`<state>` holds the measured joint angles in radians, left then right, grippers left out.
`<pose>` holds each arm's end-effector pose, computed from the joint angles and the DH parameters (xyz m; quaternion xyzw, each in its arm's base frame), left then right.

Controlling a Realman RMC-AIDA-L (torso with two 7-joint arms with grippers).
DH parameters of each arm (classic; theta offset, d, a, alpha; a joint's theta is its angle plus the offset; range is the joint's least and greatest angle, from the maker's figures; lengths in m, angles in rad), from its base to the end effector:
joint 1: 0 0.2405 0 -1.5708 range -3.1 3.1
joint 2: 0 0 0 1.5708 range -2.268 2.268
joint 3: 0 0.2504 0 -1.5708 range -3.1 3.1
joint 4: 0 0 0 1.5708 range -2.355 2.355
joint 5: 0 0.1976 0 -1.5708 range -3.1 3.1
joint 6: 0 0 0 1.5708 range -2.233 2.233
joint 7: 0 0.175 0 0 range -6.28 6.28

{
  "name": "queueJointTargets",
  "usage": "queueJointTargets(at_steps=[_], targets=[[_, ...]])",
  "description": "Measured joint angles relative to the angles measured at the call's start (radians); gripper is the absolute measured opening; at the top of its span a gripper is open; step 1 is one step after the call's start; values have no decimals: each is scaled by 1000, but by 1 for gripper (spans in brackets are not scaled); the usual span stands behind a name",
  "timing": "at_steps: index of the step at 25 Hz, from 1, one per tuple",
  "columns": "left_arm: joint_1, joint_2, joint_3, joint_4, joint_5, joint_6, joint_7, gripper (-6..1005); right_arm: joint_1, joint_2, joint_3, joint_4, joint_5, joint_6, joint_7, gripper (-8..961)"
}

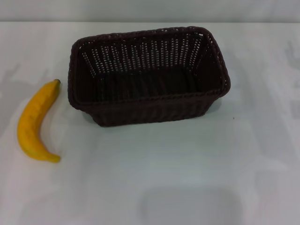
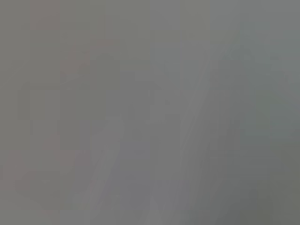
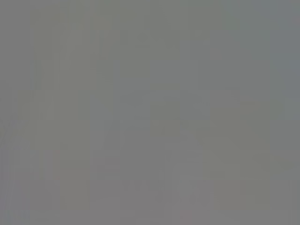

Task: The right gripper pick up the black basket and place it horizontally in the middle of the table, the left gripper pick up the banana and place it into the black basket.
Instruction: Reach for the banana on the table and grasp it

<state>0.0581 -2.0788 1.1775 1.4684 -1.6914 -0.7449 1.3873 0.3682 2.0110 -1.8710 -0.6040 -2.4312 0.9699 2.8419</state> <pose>-0.2631 0.3315 0.1235 -0.7470 -0.2970 -0.2845 0.5223 0.2714 0.3992 0.0685 -0.6214 0.1292 0.2679 0.7248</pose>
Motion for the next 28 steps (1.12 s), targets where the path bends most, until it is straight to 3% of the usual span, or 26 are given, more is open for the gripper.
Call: queueJointTargets(at_steps=[5,9,12,28], targets=[[-8,1,-6,175,472,-46,-491,879,6,0,1,-2,1,0,0,609],[-76,2,-64,261,787,-221,-828,879,7,-1,1,-4,2,0,-1,607],[-144,2,-111,271,929,-363,-948,879,8,-3,1,-11,2,1,-1,605],[-264,4,-122,102,1000,-449,-971,879,-8,-5,-7,-65,-7,1,-1,598]])
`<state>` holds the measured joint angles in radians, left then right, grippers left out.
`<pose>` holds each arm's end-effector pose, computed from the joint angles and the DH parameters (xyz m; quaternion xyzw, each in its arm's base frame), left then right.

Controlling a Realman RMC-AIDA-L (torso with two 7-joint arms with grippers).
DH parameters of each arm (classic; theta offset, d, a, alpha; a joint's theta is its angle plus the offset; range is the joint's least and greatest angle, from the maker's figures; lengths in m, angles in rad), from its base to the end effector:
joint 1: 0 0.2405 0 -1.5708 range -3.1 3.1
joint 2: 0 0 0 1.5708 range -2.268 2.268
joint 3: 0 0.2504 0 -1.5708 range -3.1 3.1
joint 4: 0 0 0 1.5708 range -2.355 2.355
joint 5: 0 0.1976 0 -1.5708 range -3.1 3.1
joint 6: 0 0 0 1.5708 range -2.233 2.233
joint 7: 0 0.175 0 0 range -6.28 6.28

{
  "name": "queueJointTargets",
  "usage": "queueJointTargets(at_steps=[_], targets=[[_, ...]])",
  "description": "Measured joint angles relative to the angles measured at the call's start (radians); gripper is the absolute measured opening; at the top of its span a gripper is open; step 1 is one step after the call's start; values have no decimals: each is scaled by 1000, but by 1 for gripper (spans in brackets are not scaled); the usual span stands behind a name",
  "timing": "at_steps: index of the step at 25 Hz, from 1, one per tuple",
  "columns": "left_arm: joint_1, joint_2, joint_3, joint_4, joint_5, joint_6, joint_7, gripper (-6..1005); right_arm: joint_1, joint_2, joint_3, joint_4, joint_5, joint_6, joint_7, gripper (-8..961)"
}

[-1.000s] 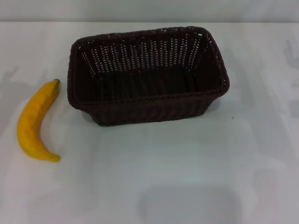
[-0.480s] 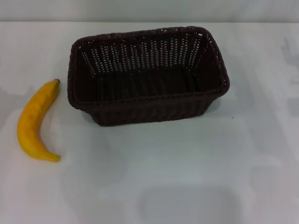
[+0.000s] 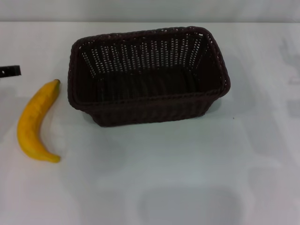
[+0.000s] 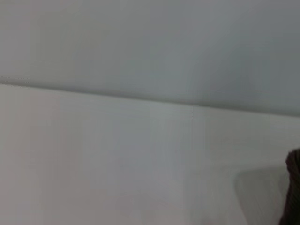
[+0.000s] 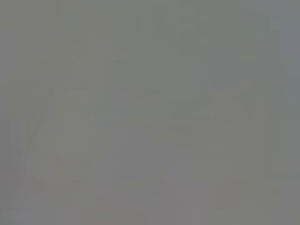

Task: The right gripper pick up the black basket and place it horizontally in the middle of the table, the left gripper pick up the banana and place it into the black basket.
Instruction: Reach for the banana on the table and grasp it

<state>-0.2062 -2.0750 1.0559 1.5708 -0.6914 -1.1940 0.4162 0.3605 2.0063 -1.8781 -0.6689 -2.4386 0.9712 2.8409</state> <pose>-0.2832 0.3444 0.0929 -0.7402 -0.5213 -0.0718 0.4186 0.2537 0.4011 0.0722 -0.6187 0.1155 0.2931 0.7197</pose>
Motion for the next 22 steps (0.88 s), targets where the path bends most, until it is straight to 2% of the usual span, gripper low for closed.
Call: queueJointTargets(at_steps=[10,22], targets=[[-7,-4,1,-16,39,-63,1,877,-6,-2,-1,-16,-2,0,0,593],[-30,-4,4,-159,17,-3,41,876,-8,-2,-13,-16,-2,0,0,588]])
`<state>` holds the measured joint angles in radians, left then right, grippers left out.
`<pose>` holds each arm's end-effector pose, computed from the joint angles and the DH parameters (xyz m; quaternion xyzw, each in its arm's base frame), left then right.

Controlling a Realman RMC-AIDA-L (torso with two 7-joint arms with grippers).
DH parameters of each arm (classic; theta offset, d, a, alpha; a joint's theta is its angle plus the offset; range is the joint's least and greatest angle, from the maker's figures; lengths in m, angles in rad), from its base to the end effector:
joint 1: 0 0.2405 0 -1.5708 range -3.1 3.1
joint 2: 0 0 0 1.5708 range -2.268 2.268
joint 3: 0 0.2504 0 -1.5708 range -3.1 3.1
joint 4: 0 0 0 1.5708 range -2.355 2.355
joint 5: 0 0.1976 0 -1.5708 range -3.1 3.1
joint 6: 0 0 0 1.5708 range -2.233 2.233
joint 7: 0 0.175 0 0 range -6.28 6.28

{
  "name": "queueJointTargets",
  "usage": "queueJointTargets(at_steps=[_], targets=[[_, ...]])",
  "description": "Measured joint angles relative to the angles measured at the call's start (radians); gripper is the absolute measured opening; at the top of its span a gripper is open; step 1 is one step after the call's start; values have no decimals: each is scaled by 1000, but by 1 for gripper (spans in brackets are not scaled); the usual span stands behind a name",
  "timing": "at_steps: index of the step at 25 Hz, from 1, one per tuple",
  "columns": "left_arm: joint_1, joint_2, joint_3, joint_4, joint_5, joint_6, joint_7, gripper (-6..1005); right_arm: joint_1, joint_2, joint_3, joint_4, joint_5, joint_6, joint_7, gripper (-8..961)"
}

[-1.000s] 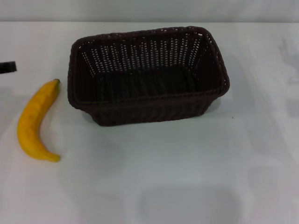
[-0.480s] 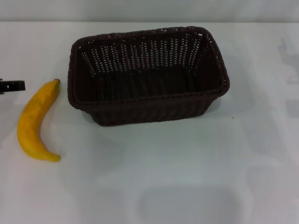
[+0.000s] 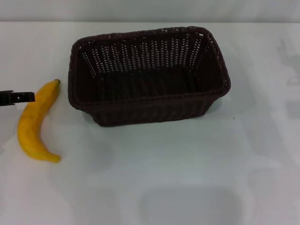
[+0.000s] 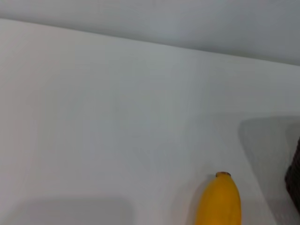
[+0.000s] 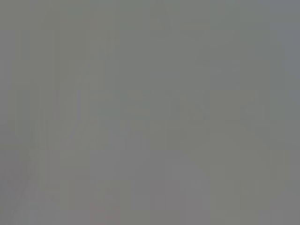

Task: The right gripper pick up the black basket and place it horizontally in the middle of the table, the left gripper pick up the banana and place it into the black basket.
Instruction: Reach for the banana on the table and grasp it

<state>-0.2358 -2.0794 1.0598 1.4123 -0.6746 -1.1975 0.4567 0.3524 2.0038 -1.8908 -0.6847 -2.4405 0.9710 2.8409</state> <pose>-0.3074 0.3386 0.0614 -0.7419 -0.5546 -0.0384 0.3749 0.2509 0.3996 0.0707 -0.6219 0.1124 0.2966 0.7160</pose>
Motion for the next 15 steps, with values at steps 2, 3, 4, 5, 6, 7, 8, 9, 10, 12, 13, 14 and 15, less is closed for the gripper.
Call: queueJointTargets(at_steps=[2,3,4,5,6,7,8,9,10,12,13,14,15], targets=[[-1,1,0,-17,-15,10,13,876,-1,0,-2,0,0,0,0,587],[-1,1,0,-26,-22,16,18,876,-2,1,-5,0,0,0,0,586],[-1,2,0,-33,-25,21,21,876,-2,1,-8,0,0,1,0,586],[-2,2,0,-38,-26,24,22,876,-2,1,-10,0,0,1,0,585],[-2,2,0,-42,-28,26,23,876,-2,1,-11,0,0,2,0,585],[-2,2,0,-46,-29,28,25,876,-2,1,-11,1,0,2,0,584],[-3,2,0,-48,-30,29,27,876,-3,1,-12,1,0,2,0,584],[-3,2,0,-52,-30,29,29,876,-3,1,-12,1,0,2,0,584],[-4,2,0,-54,-30,29,30,876,-3,1,-12,1,0,2,0,583],[-6,2,0,-63,-31,32,33,876,-3,1,-13,1,0,2,0,582],[-8,2,0,-72,-31,35,34,876,-3,1,-13,1,0,2,0,582],[-10,2,0,-78,-31,38,34,876,-3,1,-13,1,0,2,0,581],[-12,2,0,-86,-31,41,34,876,-3,1,-13,1,0,1,0,581]])
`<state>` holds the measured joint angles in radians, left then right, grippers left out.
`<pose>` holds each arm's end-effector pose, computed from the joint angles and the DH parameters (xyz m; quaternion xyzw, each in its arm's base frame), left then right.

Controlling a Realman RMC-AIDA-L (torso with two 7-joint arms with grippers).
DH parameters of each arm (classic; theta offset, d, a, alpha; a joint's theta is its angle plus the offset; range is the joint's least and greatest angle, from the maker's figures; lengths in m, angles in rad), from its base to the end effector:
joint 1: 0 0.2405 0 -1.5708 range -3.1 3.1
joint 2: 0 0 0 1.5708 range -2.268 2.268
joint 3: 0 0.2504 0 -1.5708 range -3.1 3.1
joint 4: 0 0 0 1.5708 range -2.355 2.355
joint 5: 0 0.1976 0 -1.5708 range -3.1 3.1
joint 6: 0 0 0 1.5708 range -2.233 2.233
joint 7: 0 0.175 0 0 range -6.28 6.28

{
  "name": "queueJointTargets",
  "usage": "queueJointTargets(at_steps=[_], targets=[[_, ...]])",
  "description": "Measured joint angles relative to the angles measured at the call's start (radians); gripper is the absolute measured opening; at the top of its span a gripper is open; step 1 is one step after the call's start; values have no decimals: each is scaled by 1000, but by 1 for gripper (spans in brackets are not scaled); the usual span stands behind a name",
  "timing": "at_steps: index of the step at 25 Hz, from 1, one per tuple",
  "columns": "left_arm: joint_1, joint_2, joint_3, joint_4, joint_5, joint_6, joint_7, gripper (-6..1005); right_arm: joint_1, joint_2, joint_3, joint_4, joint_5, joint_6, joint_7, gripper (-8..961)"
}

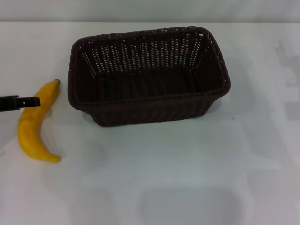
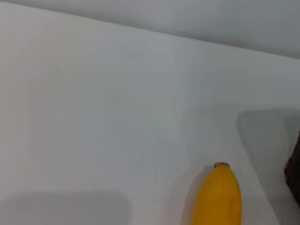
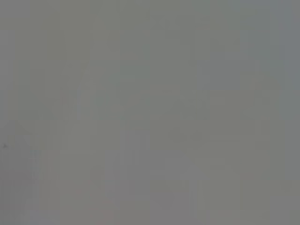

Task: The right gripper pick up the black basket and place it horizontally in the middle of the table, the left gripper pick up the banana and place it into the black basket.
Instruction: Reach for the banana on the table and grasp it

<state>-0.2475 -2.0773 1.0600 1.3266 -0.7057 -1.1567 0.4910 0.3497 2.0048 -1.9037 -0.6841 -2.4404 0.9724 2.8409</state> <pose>-0.3162 0.3398 0.0495 -0.7411 -0.5633 -0.0432 0.3626 0.2504 0.3982 0.0671 -0.6262 0.1119 0.2961 0.7125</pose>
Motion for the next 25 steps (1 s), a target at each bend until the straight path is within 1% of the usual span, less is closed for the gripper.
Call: queueJointTargets(at_steps=[18,25], targets=[[-34,1,-1,-89,-2,47,30,875,4,-2,0,5,0,-3,-1,572],[-59,3,-7,-125,-15,54,59,875,7,-1,0,1,-2,-3,-2,569]])
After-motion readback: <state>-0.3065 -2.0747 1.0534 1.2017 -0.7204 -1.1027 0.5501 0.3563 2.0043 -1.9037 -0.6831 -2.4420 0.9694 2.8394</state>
